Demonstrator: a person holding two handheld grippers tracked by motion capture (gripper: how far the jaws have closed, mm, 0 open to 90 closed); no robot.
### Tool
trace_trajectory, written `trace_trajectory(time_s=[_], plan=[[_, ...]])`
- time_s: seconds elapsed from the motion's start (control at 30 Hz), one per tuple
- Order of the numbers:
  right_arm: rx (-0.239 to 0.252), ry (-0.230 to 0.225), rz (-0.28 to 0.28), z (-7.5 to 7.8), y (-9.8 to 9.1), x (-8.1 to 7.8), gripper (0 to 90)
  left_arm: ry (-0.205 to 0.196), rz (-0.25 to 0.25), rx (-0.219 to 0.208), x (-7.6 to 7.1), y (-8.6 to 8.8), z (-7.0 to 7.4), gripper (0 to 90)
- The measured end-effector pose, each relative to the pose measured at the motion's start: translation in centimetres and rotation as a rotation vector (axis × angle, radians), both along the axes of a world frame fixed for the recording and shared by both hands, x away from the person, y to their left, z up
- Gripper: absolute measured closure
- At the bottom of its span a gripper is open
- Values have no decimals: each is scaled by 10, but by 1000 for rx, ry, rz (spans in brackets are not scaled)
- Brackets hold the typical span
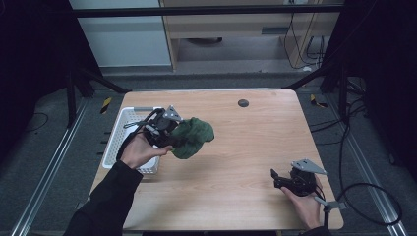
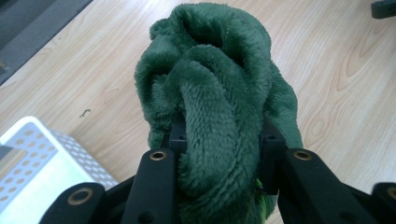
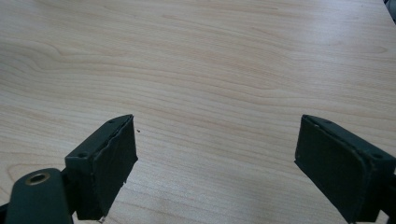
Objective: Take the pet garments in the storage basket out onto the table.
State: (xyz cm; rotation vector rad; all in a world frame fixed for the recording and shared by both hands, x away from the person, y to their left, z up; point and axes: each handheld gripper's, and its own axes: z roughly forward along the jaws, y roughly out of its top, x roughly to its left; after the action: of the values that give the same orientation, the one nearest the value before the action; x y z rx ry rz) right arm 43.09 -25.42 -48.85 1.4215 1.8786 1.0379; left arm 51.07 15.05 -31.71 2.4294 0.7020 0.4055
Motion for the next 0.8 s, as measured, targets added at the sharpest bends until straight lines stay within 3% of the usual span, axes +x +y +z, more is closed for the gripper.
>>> trace_trajectory(time_s=[0.37,0.63,0.8], plan=[[2,-2,1,1,-1,0,126,19,-79,18,3,-18,-9,666],[5,-4,0,1,0,0,126,38,-143,57,6,-37,-19,665],[6,-7,0,1,-1,0,126,43,-159,66,6,-45,-24,666]])
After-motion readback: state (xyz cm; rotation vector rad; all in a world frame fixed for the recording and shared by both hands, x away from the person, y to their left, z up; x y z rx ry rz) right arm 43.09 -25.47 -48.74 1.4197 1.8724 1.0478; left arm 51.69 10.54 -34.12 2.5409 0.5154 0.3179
